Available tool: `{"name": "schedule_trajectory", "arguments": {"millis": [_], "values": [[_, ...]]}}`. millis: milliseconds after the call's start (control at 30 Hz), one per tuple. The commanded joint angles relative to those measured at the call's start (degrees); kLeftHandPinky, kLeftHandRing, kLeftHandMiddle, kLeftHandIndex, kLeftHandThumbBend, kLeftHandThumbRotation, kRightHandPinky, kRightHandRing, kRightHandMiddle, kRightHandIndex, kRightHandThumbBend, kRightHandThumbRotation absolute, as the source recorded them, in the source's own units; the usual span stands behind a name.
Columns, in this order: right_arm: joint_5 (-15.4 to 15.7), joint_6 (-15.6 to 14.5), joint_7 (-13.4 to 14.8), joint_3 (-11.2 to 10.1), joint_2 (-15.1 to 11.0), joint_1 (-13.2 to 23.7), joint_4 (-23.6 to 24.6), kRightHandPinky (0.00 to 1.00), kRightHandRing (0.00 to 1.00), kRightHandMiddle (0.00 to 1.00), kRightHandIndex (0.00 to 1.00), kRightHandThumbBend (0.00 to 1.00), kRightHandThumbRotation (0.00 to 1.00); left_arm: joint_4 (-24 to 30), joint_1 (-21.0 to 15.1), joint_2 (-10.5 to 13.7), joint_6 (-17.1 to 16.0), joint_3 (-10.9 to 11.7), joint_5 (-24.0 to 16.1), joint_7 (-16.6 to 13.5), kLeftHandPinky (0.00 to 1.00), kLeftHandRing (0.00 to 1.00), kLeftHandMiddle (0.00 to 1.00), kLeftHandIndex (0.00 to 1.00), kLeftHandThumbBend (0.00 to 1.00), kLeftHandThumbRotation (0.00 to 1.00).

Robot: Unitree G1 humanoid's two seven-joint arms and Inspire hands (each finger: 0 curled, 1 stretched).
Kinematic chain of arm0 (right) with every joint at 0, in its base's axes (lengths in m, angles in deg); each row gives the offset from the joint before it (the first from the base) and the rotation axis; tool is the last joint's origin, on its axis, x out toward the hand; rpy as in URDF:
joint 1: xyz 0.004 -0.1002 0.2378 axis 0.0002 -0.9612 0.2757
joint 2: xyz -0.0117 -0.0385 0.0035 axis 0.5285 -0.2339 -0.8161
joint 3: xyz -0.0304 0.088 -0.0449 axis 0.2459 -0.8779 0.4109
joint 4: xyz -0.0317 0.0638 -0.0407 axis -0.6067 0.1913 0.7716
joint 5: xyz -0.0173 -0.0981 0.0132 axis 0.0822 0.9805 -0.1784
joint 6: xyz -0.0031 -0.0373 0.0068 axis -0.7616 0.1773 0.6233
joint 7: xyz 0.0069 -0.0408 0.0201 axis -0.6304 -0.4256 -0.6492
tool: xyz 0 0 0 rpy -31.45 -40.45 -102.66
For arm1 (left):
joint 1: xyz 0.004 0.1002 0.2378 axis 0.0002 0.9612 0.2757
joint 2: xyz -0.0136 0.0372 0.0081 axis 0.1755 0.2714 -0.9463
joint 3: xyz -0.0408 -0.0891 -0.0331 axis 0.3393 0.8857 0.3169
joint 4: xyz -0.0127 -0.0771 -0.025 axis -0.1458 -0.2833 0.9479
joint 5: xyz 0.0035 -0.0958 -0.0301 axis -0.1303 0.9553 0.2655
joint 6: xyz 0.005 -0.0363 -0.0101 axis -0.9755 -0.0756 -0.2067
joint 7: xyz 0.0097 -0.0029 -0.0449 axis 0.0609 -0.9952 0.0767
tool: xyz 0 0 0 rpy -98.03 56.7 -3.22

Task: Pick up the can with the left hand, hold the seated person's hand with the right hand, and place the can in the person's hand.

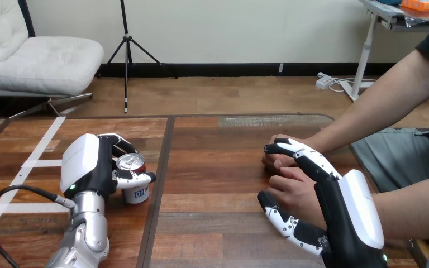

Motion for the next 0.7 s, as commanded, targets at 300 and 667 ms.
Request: {"name": "schedule_trajectory", "arguments": {"millis": [300, 667], "values": [[-0.30, -0.46, 0.44, -0.16, 0.05, 1.95, 3.17, 0.80, 0.86, 0.83, 0.74, 0.47, 0.00, -0.92, -3.20, 0.37, -1.77, -0.55, -0.62, -1.42, 0.38, 0.44, 0.49, 0.49, 0.70, 0.00], [-0.15, -0.45, 0.52, -0.16, -0.20, 1.91, 3.20, 0.79, 0.86, 0.83, 0.74, 0.47, 0.00, -1.01, -2.95, 0.34, -2.45, -0.64, -0.64, -1.97, 0.38, 0.44, 0.48, 0.48, 0.70, 0.00]]}}
